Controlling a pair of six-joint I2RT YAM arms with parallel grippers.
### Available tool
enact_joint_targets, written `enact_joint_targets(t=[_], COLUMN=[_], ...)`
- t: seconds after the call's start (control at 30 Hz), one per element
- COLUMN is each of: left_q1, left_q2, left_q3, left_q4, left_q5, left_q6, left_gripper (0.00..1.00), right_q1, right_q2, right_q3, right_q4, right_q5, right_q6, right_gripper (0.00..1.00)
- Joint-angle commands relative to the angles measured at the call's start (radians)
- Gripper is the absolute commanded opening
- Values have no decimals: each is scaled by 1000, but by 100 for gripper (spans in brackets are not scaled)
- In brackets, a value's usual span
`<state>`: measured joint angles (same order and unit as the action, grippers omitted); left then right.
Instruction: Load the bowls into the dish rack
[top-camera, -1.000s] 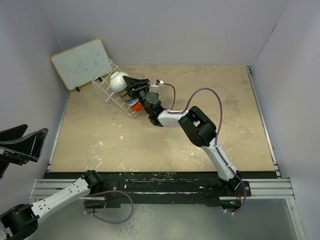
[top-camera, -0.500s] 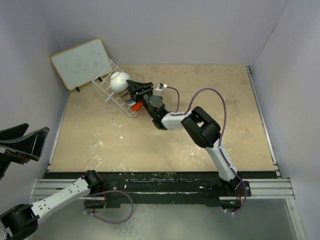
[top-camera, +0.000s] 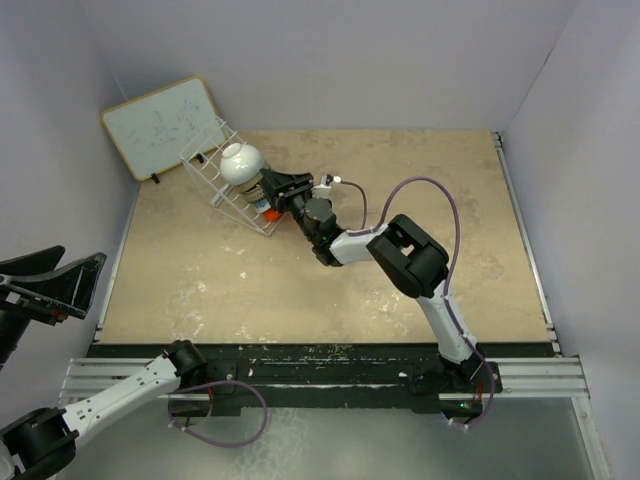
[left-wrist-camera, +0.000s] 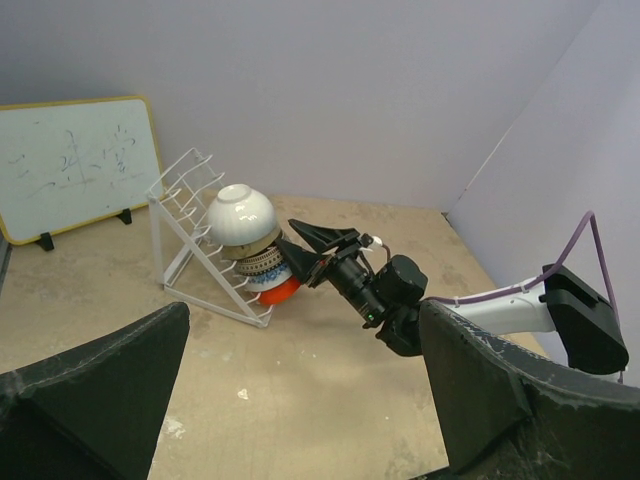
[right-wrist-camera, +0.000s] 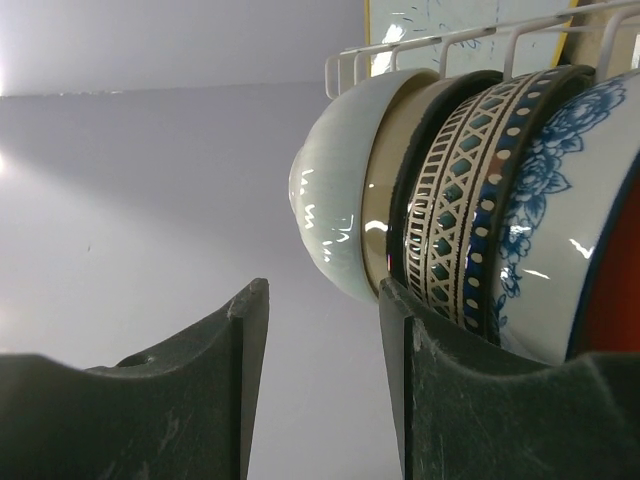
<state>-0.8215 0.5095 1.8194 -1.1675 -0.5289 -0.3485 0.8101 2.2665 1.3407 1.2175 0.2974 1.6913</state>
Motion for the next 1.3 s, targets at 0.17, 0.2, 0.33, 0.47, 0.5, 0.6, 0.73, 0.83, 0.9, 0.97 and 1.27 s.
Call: enact_joint_targets(t=[0.17,0.2,0.33,0.47,0.5,0.6,0.73,0.83,0.9,0.97,1.27], left_q1=[-10,-10,-13,-22,-23,-25,-25,-25,-25,-25,-25], left_q2=[7,9,21,56,68,104,125,129,131,137,150], left_q3=[-16,-17,-23,-36,-39,-61,-116,-185,-237,-286,-499], left_q4=[53,52,51,45,43,40,71,108,139,167,364], left_q5=[-14,-16,-26,-31,-30,-31,-14,15,34,52,146], left_q6=[-9,-9,-15,-22,-25,-34,-46,-57,-62,-67,-65], left_gripper=[99,99,99,99,99,99,99,99,99,99,99], right_q1=[-9,-9,-9,-10,-11,-11,-10,-10,-11,-10,-11], right_q2=[-123,-140,-214,-333,-367,-468,-578,-656,-695,-725,-905], right_q3=[-87,-100,-167,-228,-234,-237,-231,-247,-232,-207,-188], right_q4=[49,52,49,-25,-68,-270,-517,-685,-836,-984,-1342], right_q5=[-15,-22,-51,-84,-96,-119,-130,-91,-42,19,244], right_q6=[-1,-6,-52,-156,-213,-371,-612,-769,-870,-949,-1136], right_gripper=[51,51,51,51,52,54,60,69,77,85,100])
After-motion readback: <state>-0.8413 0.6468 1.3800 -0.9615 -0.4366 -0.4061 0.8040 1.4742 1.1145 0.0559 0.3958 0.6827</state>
